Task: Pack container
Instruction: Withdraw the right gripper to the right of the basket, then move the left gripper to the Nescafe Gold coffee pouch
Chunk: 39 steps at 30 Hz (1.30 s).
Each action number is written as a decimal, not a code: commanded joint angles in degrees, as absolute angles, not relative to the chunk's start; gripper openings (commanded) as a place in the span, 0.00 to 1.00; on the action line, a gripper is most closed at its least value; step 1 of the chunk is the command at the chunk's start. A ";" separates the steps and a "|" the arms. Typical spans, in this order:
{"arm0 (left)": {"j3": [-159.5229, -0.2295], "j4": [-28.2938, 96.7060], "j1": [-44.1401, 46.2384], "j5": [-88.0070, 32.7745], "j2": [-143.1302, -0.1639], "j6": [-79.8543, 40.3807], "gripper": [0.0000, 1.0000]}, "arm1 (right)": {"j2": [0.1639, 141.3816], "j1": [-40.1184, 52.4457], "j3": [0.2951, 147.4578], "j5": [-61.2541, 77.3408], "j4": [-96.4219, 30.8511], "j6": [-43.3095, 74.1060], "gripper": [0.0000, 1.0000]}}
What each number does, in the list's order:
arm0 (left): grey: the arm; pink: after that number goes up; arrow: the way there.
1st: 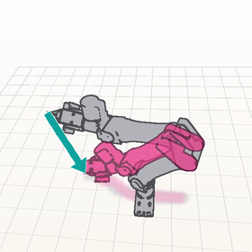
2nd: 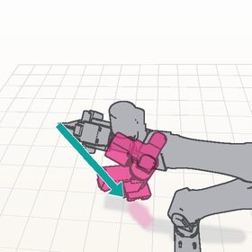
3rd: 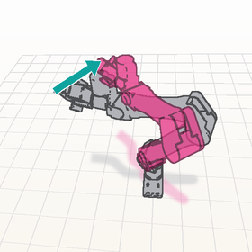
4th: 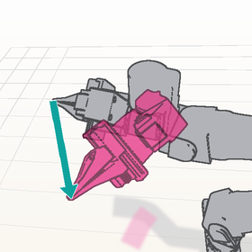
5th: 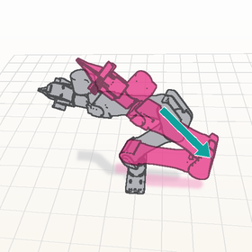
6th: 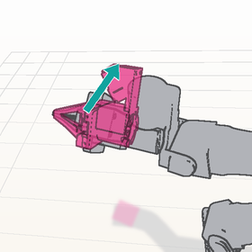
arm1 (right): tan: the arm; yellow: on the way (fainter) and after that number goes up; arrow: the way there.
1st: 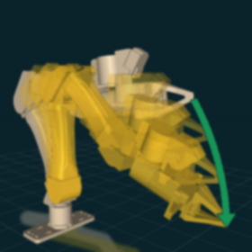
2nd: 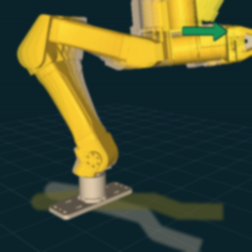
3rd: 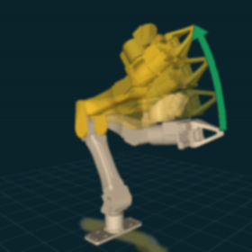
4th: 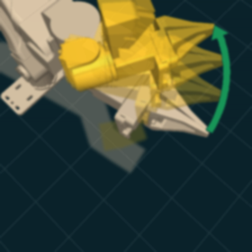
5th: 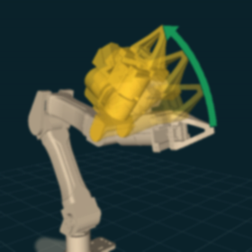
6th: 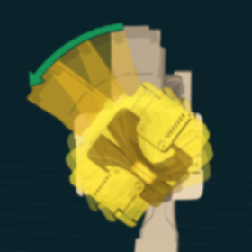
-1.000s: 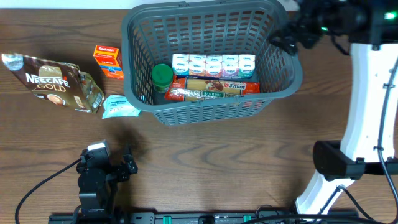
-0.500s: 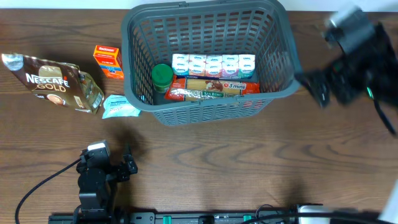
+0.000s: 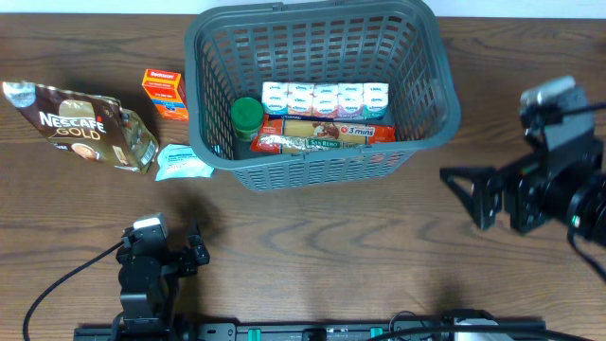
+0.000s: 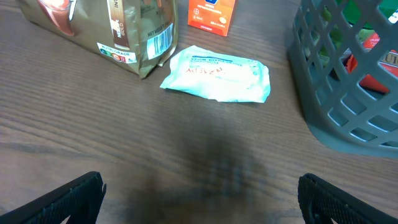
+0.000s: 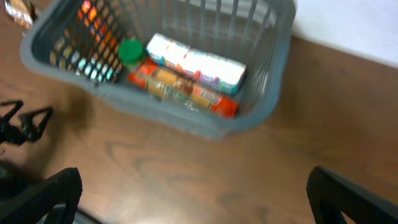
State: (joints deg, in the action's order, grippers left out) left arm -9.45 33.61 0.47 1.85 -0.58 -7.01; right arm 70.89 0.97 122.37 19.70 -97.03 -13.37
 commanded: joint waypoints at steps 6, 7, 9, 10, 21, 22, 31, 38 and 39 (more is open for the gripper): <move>-8.73 33.54 0.19 1.91 -0.23 -6.04 0.98 | 62.89 3.75 107.48 19.88 -97.27 -11.88 0.99; -8.73 33.54 0.19 1.91 -0.23 -6.04 0.98 | 62.52 4.25 107.33 19.88 -97.30 -11.90 0.99; -8.73 33.54 0.19 1.91 -0.23 -6.04 0.98 | 61.78 5.19 107.35 19.84 -97.27 -12.53 0.99; -8.73 33.54 0.19 1.91 -0.23 -6.02 0.99 | 61.52 5.48 107.35 19.62 -97.27 -12.49 0.99; -8.73 33.52 0.19 1.91 -0.23 -6.02 0.99 | 60.38 5.72 107.33 19.70 -97.25 -11.60 0.99; -8.73 33.54 0.19 1.91 -0.23 -6.02 0.99 | 60.38 5.72 107.33 19.73 -97.25 -11.60 0.99; -8.73 33.52 0.19 1.91 -0.23 -6.02 0.99 | 60.38 5.72 107.33 19.70 -97.25 -11.60 0.99; -8.73 33.52 0.16 5.02 -0.23 -3.01 0.99 | 60.38 5.72 107.33 19.73 -97.25 -11.60 0.99; -8.73 33.52 0.16 4.97 -0.23 -3.01 0.99 | 60.38 5.72 107.33 19.73 -97.25 -11.60 0.99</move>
State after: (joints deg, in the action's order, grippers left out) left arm -9.45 33.61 0.47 3.11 -0.58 -5.04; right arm 60.31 5.13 107.44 19.53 -97.10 -12.47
